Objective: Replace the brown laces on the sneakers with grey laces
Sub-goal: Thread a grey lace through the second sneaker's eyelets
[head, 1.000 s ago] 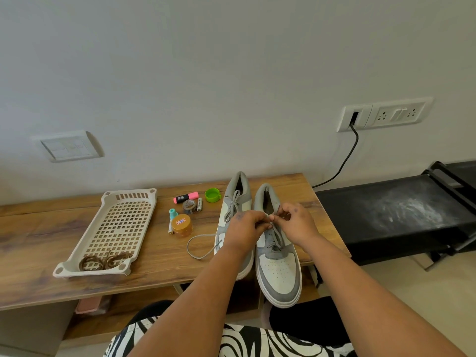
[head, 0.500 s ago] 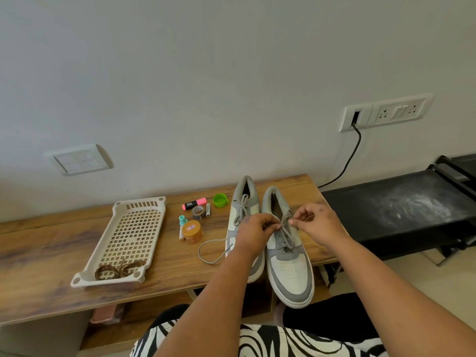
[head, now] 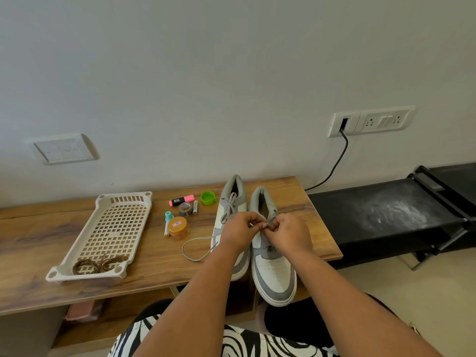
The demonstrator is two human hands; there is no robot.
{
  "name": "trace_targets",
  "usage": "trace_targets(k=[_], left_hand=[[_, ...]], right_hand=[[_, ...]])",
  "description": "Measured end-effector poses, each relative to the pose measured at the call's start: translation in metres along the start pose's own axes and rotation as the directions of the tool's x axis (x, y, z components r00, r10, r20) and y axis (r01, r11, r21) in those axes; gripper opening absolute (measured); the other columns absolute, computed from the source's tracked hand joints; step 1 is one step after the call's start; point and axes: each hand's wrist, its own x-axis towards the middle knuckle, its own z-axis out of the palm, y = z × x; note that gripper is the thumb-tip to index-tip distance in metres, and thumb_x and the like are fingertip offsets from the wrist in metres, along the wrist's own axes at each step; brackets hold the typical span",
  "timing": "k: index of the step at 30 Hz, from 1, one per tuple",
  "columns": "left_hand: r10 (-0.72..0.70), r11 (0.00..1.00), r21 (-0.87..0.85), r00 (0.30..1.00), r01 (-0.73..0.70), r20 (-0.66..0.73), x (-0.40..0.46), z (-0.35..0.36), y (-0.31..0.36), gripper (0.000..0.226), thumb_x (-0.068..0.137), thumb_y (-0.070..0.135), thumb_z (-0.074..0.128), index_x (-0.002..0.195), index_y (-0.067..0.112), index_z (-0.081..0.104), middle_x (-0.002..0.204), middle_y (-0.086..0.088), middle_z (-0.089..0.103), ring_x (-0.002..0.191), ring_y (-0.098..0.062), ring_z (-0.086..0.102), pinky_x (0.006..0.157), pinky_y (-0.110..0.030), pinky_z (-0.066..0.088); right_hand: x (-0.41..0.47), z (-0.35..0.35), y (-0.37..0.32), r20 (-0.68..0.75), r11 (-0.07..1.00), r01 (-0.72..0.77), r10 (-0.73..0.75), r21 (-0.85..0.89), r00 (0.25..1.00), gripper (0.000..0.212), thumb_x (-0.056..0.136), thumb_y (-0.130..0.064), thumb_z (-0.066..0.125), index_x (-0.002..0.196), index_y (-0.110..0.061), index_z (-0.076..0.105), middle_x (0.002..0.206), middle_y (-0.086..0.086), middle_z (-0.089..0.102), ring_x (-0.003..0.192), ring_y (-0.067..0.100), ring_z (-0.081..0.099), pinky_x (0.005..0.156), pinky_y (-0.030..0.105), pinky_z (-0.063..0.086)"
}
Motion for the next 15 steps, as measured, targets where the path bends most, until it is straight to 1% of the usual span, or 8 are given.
trace_targets(k=[3,6,7,8,10,11,13,15], left_hand=[[-0.007,1.000,0.009,1.000,0.007,0.004,0.000,-0.001,0.002,0.010,0.087,0.029,0.073,0.094,0.025,0.077,0.088,0.009,0.073,0.087,-0.011,0.064,0.085,-0.038,0.054],[-0.010,1.000,0.025,1.000,0.010,0.002,0.000,-0.001,0.003,0.009,0.087,0.029,0.073,0.094,0.025,0.077,0.090,0.009,0.073,0.089,-0.010,0.065,0.085,-0.038,0.054],[-0.015,1.000,0.027,1.000,0.015,0.005,0.000,-0.001,0.003,0.009,0.087,0.029,0.073,0.094,0.025,0.077,0.090,0.008,0.073,0.089,-0.010,0.065,0.085,-0.038,0.054],[-0.020,0.999,0.025,1.000,0.020,0.011,0.000,-0.002,0.004,0.009,0.087,0.028,0.073,0.095,0.025,0.077,0.091,0.008,0.073,0.088,-0.010,0.064,0.086,-0.038,0.054],[-0.024,1.000,0.015,0.999,0.024,0.022,-0.001,-0.003,0.003,0.010,0.086,0.026,0.074,0.095,0.025,0.077,0.092,0.009,0.073,0.089,-0.010,0.064,0.087,-0.038,0.054],[-0.025,1.000,0.012,0.999,0.024,0.024,-0.002,-0.004,0.004,0.010,0.086,0.026,0.075,0.095,0.025,0.077,0.092,0.010,0.073,0.089,-0.009,0.064,0.088,-0.038,0.054],[-0.031,0.999,0.021,0.999,0.030,0.020,-0.004,-0.004,0.005,0.010,0.085,0.027,0.075,0.095,0.027,0.077,0.092,0.011,0.073,0.089,-0.009,0.064,0.088,-0.037,0.054],[-0.036,0.999,0.034,0.999,0.036,0.010,-0.006,-0.003,0.006,0.010,0.085,0.028,0.075,0.095,0.028,0.077,0.092,0.011,0.073,0.089,-0.008,0.065,0.087,-0.038,0.055]], right_hand=[[0.000,-0.003,0.000,0.027,0.998,0.027,-0.026,-0.054,0.999,0.023,0.084,-0.039,0.068,0.068,-0.022,0.066,0.066,-0.007,0.062,0.065,0.012,0.059,0.059,0.030,0.053],[0.000,-0.011,0.003,0.124,0.996,0.042,-0.032,-0.076,0.992,0.018,0.082,-0.030,0.067,0.071,-0.016,0.067,0.070,-0.001,0.064,0.068,0.017,0.061,0.061,0.031,0.052],[-0.001,-0.016,0.005,0.183,0.997,0.058,-0.049,-0.044,0.982,0.019,0.079,-0.026,0.069,0.070,-0.010,0.065,0.069,0.002,0.064,0.067,0.017,0.060,0.060,0.029,0.050],[-0.003,-0.022,0.006,0.253,0.997,0.075,-0.072,-0.005,0.965,0.020,0.078,-0.022,0.070,0.068,-0.007,0.063,0.068,0.002,0.062,0.065,0.014,0.058,0.057,0.022,0.047],[-0.010,-0.036,0.007,0.392,0.993,0.100,-0.118,0.067,0.912,0.017,0.076,-0.019,0.074,0.067,-0.009,0.064,0.070,-0.004,0.056,0.064,0.005,0.051,0.053,0.012,0.038],[-0.013,-0.043,0.007,0.440,0.990,0.096,-0.130,0.100,0.888,0.014,0.076,-0.019,0.076,0.069,-0.012,0.066,0.075,-0.007,0.055,0.068,0.003,0.050,0.057,0.012,0.039],[-0.016,-0.052,0.009,0.458,0.986,0.071,-0.134,0.152,0.879,0.015,0.075,-0.018,0.077,0.065,-0.017,0.066,0.086,-0.008,0.051,0.080,0.007,0.051,0.071,0.023,0.044],[-0.017,-0.054,0.011,0.416,0.970,0.049,-0.147,0.238,0.897,0.025,0.072,-0.010,0.076,0.056,-0.018,0.059,0.088,-0.006,0.049,0.085,0.011,0.051,0.082,0.033,0.046]])
